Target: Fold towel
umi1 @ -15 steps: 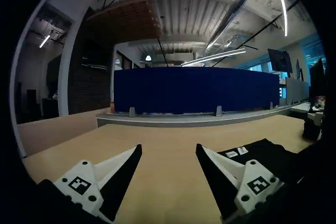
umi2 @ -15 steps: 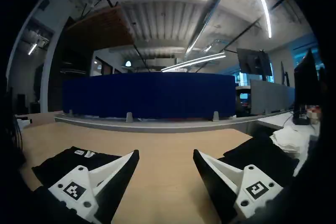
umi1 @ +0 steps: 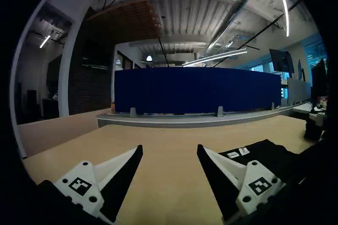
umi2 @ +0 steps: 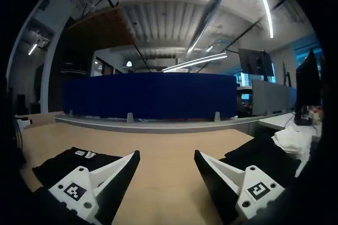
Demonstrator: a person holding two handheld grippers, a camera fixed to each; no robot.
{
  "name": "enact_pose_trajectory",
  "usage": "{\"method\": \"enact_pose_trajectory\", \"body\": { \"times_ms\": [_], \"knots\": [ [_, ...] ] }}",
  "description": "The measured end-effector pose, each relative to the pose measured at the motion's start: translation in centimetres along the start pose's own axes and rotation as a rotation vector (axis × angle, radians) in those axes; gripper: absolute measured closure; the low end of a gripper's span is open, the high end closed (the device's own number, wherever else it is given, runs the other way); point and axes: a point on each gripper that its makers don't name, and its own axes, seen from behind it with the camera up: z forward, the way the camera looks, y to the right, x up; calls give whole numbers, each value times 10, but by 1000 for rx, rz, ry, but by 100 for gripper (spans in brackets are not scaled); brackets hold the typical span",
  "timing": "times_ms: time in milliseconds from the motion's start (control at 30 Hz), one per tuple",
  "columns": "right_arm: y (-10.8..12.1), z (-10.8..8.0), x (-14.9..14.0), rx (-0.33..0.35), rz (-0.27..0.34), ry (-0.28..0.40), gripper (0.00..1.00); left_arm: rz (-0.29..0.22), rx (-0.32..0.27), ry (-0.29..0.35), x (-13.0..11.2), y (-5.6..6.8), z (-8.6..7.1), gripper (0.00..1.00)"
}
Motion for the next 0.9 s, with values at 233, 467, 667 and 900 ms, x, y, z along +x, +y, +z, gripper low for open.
{"method": "enact_pose_trajectory", "body": {
  "times_ms": [233, 467, 667, 900],
  "knots": [
    [-1, 1, 0, 2, -1, 0, 0, 1, -1, -1, 1, 0, -1, 5],
    [3, 1, 1, -16, -3, -6, 0, 3, -17, -3, 2, 3, -1, 5],
    [6, -2, 34, -35, -20, 3, 0, 20, -18, -34, 10, 2, -1, 4],
    [4, -8, 92, -53, -36, -8, 0, 14, -55, -42, 70, 13, -5, 5]
  ]
}}
